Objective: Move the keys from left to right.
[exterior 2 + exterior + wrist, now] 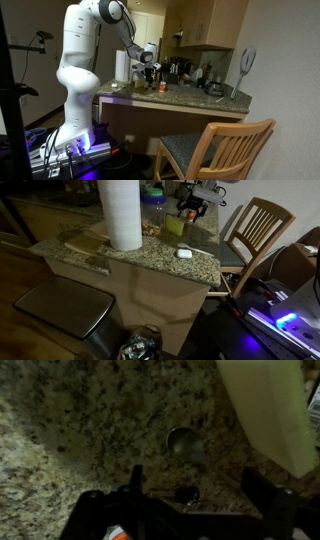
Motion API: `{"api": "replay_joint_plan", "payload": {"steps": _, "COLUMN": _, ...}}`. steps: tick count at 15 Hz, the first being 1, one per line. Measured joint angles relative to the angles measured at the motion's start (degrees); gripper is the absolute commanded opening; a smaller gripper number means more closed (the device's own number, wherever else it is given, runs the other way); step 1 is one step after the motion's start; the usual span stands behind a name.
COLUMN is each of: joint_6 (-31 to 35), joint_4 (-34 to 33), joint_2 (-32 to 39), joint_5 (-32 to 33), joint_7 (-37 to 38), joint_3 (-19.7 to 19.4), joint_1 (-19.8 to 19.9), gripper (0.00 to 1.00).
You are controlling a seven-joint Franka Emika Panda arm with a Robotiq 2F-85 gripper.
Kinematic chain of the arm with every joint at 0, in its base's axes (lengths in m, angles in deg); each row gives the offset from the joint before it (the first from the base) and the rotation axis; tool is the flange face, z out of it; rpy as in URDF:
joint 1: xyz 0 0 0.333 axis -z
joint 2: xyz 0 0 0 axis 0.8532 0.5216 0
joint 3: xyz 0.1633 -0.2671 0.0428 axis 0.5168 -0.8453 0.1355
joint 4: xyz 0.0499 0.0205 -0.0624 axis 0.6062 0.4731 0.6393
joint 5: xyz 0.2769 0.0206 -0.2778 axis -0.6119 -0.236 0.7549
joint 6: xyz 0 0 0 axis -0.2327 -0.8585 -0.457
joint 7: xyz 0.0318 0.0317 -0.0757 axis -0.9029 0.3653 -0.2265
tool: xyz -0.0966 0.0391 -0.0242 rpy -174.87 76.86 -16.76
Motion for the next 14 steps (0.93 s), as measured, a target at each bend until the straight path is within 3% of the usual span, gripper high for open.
{"api": "replay_joint_plan", "payload": {"steps": 5, "joint_6": 10.0, "joint_4": -3.7, "joint_2": 7.3, "joint_5": 7.4, "joint_7": 8.2, "joint_3": -1.9, "joint_1": -2.4, "gripper": 1.00}}
{"api": "replay_joint_plan", "payload": {"steps": 8, "joint_6": 11.1, "joint_4": -6.2, "joint_2": 10.0, "joint_5": 11.3, "joint_7": 13.0, "joint_3": -4.2, "joint_1": -4.7, "gripper": 1.00}}
{"api": "replay_joint_plan", "payload": {"steps": 9, "joint_6": 11.1, "joint_4": -6.6, "joint_2": 10.3, "joint_5": 11.4, "joint_7": 13.1, "joint_3": -4.4, "joint_1": -4.9, "gripper": 0.75}}
{"api": "replay_joint_plan", "payload": {"steps": 10, "joint_6": 11.1, "joint_4": -6.7, "joint_2": 10.4, "joint_5": 11.3, "joint_7": 13.1, "joint_3": -4.4, "joint_1": -5.0, "gripper": 0.73}}
{"api": "replay_joint_plan", "payload": {"steps": 14, "joint_6": 11.0, "joint_4": -6.8, "joint_2": 10.3, "joint_5": 11.1, "joint_7": 13.2, "joint_3": -5.4, "joint_1": -5.1, "gripper": 0.44}}
